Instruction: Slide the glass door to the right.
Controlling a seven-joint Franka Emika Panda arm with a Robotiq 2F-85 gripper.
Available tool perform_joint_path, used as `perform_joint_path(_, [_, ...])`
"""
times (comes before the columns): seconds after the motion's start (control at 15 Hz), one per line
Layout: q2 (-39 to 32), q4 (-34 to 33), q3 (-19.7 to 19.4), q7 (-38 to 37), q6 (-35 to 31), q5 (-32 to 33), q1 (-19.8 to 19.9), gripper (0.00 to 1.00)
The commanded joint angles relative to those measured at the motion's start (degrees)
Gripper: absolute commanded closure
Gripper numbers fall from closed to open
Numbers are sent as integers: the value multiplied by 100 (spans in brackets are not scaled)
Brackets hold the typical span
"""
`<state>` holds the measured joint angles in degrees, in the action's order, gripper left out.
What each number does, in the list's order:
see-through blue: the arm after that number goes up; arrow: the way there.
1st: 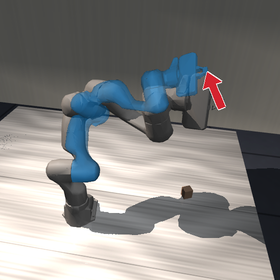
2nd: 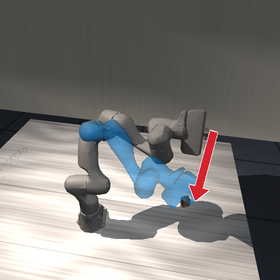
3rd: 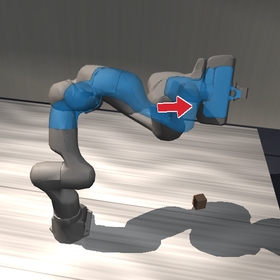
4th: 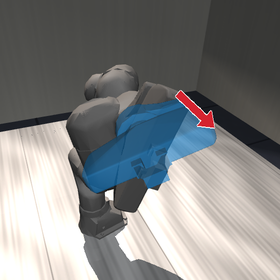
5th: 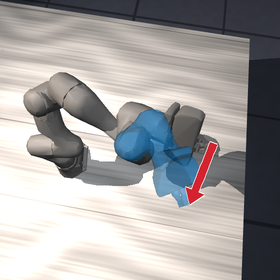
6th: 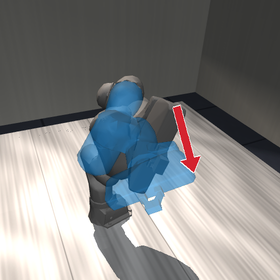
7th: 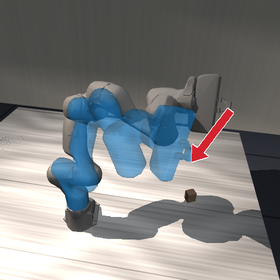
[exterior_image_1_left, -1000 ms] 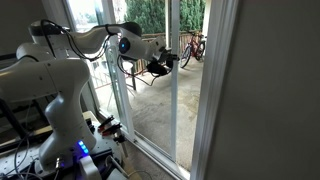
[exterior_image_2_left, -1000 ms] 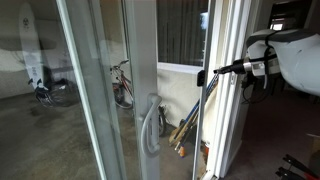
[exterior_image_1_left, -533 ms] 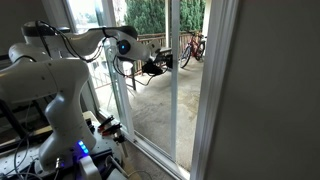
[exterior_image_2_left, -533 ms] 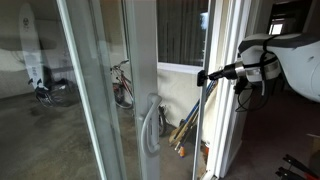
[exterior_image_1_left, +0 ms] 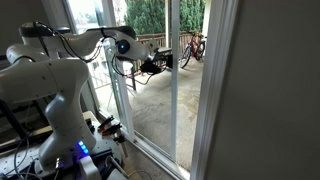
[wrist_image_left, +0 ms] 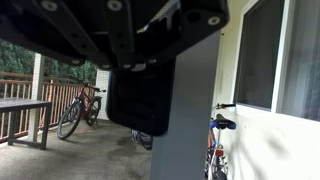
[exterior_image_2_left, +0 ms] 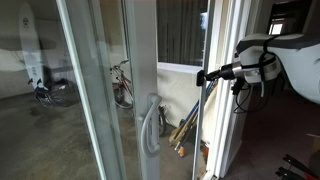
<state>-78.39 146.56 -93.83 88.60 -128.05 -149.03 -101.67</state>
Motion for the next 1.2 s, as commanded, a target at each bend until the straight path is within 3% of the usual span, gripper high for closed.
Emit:
perform_joint_path(0.0, [-100, -54, 3, -131, 85, 0, -98, 100])
perform_joint_path(0.6, [-68, 223, -211, -96, 222, 0, 256, 100])
perform_joint_path(0.87, [181, 408, -400, 103, 188, 0, 642, 100])
perform_joint_path(1.13, [219, 447, -283, 126, 108, 0, 524, 100])
